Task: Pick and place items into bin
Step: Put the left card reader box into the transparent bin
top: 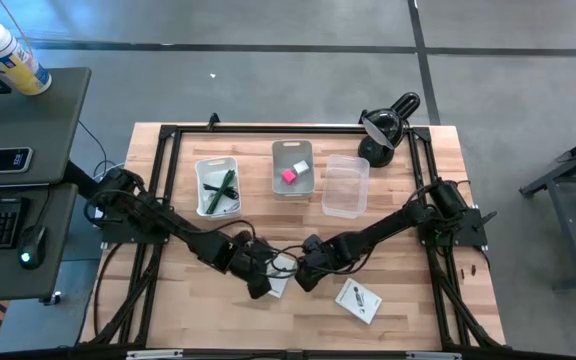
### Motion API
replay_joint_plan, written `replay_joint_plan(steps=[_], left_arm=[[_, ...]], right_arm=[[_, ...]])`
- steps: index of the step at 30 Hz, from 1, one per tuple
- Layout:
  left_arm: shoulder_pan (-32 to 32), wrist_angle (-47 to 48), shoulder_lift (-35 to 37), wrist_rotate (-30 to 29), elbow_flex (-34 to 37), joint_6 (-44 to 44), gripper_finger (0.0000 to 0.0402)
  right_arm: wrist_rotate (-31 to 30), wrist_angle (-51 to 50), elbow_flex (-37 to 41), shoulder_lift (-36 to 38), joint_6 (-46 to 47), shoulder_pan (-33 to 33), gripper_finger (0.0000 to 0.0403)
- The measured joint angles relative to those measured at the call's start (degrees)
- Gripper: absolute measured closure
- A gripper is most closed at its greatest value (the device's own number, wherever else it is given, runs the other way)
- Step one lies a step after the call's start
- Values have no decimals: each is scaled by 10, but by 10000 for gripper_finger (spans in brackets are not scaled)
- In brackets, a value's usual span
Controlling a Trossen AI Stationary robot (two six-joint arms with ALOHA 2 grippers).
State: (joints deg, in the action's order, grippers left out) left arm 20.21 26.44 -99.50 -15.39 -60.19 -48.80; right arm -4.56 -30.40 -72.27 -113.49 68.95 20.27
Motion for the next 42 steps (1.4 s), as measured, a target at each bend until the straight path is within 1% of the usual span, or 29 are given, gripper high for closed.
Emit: replay_joint_plan(steps=[2,3,7,12,15,17,20,29,33,37,42], left_arm=[[0,53,0,16,-3,0,401],[1,63,0,24,1,-5,401],[0,63,-1,56,13,-11,401],[1,13,-12,75,36,-32,401],[0,-38,-31,92,38,-38,401],[0,-38,-42,100,41,-41,401],[0,-61,-50,105,39,-50,401],[0,-105,-57,87,40,-52,401],[1,-108,-58,72,40,-51,401],[1,-108,-58,59,40,-55,402],[0,-105,-58,46,40,-55,402]], right_arm=[[0,5,0,0,1,0,258],[2,9,0,0,1,1,258],[5,33,1,0,2,0,258],[6,62,1,0,7,0,258],[7,62,1,0,11,1,258],[10,61,1,0,15,1,258],[11,60,1,0,17,1,258],[19,60,0,0,18,-2,258],[19,73,0,-7,19,-5,258],[14,101,0,-12,39,-5,258],[1,76,0,-11,84,1,259]])
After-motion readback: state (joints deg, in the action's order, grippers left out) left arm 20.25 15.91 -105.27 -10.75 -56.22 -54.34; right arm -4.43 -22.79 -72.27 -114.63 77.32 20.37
